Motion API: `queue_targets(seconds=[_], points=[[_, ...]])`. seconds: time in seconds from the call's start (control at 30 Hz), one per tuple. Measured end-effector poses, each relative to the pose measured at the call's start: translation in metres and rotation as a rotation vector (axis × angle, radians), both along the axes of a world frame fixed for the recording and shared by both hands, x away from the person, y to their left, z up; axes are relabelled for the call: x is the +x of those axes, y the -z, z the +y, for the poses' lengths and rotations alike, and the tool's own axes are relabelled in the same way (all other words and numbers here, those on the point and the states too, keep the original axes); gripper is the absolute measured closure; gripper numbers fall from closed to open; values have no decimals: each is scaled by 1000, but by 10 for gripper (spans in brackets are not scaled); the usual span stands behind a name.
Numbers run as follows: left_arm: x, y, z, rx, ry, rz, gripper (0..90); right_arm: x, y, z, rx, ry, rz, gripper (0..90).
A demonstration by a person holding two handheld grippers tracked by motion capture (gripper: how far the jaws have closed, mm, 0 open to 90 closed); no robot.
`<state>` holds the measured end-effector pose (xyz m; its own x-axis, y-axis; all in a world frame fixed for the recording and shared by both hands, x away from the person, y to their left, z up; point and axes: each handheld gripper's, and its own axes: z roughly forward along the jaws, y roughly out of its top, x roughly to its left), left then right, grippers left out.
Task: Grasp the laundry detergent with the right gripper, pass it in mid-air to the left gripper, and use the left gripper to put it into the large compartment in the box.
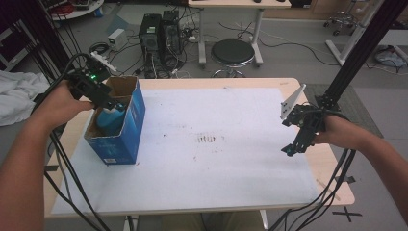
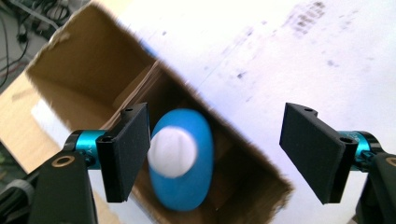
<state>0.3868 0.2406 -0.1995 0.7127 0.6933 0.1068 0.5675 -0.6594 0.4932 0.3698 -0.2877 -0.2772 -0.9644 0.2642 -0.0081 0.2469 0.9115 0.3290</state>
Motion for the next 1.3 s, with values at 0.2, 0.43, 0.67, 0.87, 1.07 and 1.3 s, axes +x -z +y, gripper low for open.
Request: queue_targets(seconds=[0.2, 0.43, 0.67, 0.87, 1.07, 1.3], points=[[1, -11, -24, -12, 60, -9, 246, -1, -2, -1, 2, 0, -8, 9], [9, -7, -78, -6, 233, 6, 246, -2, -3, 1, 4, 5, -9, 9], [25, 12, -124, 28, 344, 58, 247, -4, -4, 4, 15, 3, -18, 9], [33, 23, -152, 36, 418, 78, 246, -4, -6, 6, 20, 6, -19, 9], [38, 28, -173, 31, 473, 76, 122, -4, -5, 8, 25, 10, -20, 9], [45, 35, -193, 60, 499, 82, 49, -4, -4, 10, 31, 21, -20, 9]])
